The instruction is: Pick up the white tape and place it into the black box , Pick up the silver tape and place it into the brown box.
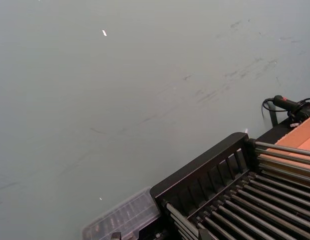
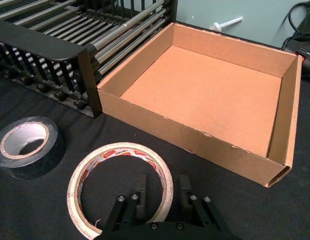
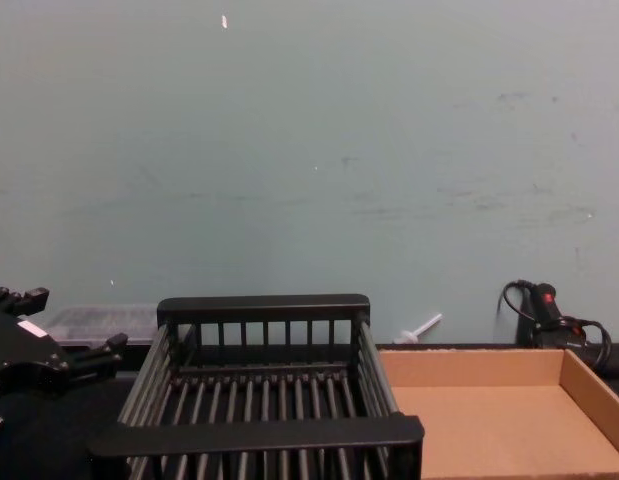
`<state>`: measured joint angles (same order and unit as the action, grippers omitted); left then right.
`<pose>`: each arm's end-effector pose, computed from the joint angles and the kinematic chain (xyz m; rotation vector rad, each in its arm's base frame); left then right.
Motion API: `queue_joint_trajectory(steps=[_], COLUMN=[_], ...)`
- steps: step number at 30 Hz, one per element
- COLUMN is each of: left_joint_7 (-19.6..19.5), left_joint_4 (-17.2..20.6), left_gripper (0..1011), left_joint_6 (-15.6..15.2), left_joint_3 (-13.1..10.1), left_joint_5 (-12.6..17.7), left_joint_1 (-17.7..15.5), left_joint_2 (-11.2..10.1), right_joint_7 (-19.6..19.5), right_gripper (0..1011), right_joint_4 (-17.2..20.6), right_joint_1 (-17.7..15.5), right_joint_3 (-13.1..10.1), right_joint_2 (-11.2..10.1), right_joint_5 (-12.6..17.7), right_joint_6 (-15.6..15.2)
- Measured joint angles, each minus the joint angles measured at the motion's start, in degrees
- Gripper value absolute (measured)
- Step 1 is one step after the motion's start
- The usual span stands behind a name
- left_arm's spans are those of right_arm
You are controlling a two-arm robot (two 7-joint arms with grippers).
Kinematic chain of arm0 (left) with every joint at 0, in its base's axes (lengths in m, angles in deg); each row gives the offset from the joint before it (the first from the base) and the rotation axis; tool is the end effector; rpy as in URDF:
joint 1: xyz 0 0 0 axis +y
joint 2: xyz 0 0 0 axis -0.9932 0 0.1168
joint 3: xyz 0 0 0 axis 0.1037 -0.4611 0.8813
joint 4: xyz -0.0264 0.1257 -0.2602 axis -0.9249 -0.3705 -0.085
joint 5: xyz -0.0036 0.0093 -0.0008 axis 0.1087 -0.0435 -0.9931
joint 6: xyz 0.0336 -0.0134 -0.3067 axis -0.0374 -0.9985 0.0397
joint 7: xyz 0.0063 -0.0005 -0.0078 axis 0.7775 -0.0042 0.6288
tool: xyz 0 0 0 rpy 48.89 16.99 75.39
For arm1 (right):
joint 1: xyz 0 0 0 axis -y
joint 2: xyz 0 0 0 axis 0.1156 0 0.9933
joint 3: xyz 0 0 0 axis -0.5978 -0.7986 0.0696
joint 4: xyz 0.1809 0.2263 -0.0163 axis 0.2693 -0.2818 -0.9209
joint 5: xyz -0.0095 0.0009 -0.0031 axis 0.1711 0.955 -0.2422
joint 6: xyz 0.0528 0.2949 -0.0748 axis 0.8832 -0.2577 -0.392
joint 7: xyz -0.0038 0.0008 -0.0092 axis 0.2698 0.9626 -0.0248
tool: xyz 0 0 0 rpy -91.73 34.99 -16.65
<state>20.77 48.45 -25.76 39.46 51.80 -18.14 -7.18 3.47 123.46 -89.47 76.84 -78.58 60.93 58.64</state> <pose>0.3581 0.0828 -0.3022 0.3043 -0.2849 1.2480 0.2852 -0.0421 -0.3152 -0.4512 0.1919 -1.0238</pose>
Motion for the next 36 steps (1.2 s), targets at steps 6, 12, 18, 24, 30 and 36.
queue_joint_trajectory(steps=[6, 12, 18, 24, 30, 36], left_joint_7=[0.0, 0.0, 0.0, 0.0, 0.0, 0.0], left_joint_4=[0.0, 0.0, 0.0, 0.0, 0.0, 0.0], left_gripper=[1001, 1001, 1001, 1001, 1001, 1001], left_joint_6=[0.0, 0.0, 0.0, 0.0, 0.0, 0.0], left_joint_3=[0.0, 0.0, 0.0, 0.0, 0.0, 0.0], left_joint_5=[0.0, 0.0, 0.0, 0.0, 0.0, 0.0], left_joint_1=[0.0, 0.0, 0.0, 0.0, 0.0, 0.0], left_joint_2=[0.0, 0.0, 0.0, 0.0, 0.0, 0.0], right_joint_7=[0.0, 0.0, 0.0, 0.6, 1.3, 2.0], right_gripper=[256, 108, 96, 97, 97, 97], right_joint_4=[0.0, 0.0, 0.0, 0.0, 0.5, 2.3], right_joint_1=[0.0, 0.0, 0.0, -0.2, -0.5, -1.0], right_joint_3=[0.0, 0.0, 0.0, -0.6, -1.3, -2.3], right_joint_2=[0.0, 0.0, 0.0, 0.2, 0.3, -0.1], right_joint_5=[0.0, 0.1, 0.1, 0.2, 0.6, 1.2], right_joint_6=[0.0, 0.0, 0.0, 0.5, 1.1, 1.8])
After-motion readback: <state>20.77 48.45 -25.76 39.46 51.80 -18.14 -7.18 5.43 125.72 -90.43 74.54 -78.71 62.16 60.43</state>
